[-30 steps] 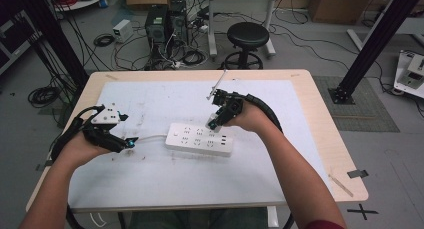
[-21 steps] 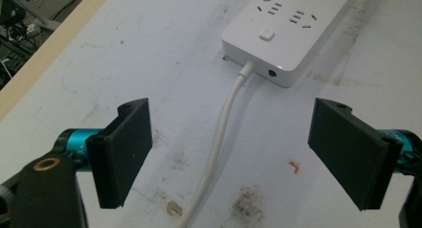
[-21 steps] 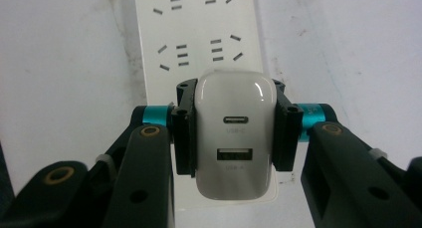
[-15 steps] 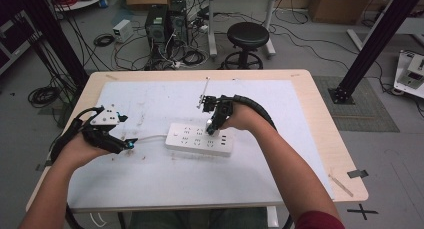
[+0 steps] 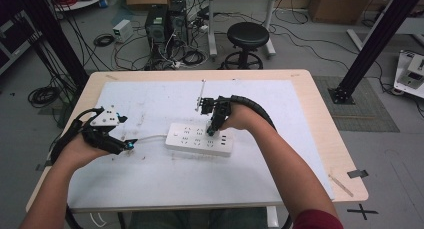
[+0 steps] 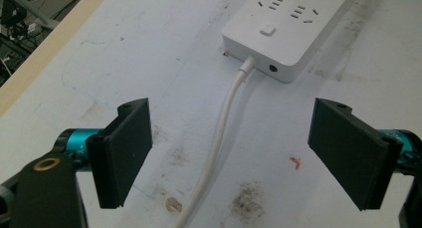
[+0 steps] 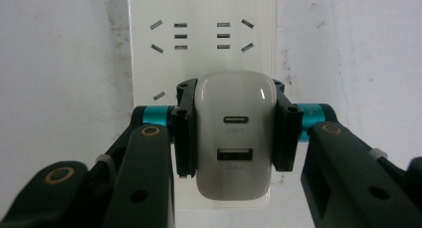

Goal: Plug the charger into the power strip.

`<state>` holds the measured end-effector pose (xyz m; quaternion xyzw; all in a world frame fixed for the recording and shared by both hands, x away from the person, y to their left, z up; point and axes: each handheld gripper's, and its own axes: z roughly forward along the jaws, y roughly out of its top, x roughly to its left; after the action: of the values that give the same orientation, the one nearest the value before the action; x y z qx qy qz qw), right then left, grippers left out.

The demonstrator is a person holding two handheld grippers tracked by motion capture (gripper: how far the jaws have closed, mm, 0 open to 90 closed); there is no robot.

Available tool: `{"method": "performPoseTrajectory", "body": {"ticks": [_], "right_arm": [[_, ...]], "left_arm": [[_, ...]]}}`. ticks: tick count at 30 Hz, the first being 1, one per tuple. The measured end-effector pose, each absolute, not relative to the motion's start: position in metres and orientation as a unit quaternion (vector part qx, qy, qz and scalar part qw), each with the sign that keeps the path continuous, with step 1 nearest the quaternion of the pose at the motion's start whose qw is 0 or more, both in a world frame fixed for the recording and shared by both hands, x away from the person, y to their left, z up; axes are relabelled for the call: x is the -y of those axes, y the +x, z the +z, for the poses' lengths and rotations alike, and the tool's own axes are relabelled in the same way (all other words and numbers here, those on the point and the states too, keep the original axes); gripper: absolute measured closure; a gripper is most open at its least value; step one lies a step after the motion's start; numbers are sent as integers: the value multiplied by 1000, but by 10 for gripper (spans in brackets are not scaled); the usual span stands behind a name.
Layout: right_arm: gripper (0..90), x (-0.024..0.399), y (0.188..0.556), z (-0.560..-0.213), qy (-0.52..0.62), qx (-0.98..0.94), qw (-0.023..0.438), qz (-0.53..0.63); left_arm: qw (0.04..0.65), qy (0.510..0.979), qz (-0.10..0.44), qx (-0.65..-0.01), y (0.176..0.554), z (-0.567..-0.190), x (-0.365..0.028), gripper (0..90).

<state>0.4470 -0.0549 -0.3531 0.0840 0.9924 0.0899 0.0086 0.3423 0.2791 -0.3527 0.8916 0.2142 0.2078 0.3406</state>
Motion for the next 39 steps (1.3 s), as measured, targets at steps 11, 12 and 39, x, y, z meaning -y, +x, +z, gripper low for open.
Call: {"method": "performPoseTrajectory", "body": {"ticks": [11,12,39], "right_arm": [[637,48,445,-362,73,-995,22,69],[638,48,444,-362,77,-994,22,71],[638,41,443,-366,83,-995,25,54]], "left_arm": [[338,894,208,-210,343,-352,-274,175],[338,893,209,-210,343,-353,-273,176],[338,895,210,-203,344,-350,-264,176]]}}
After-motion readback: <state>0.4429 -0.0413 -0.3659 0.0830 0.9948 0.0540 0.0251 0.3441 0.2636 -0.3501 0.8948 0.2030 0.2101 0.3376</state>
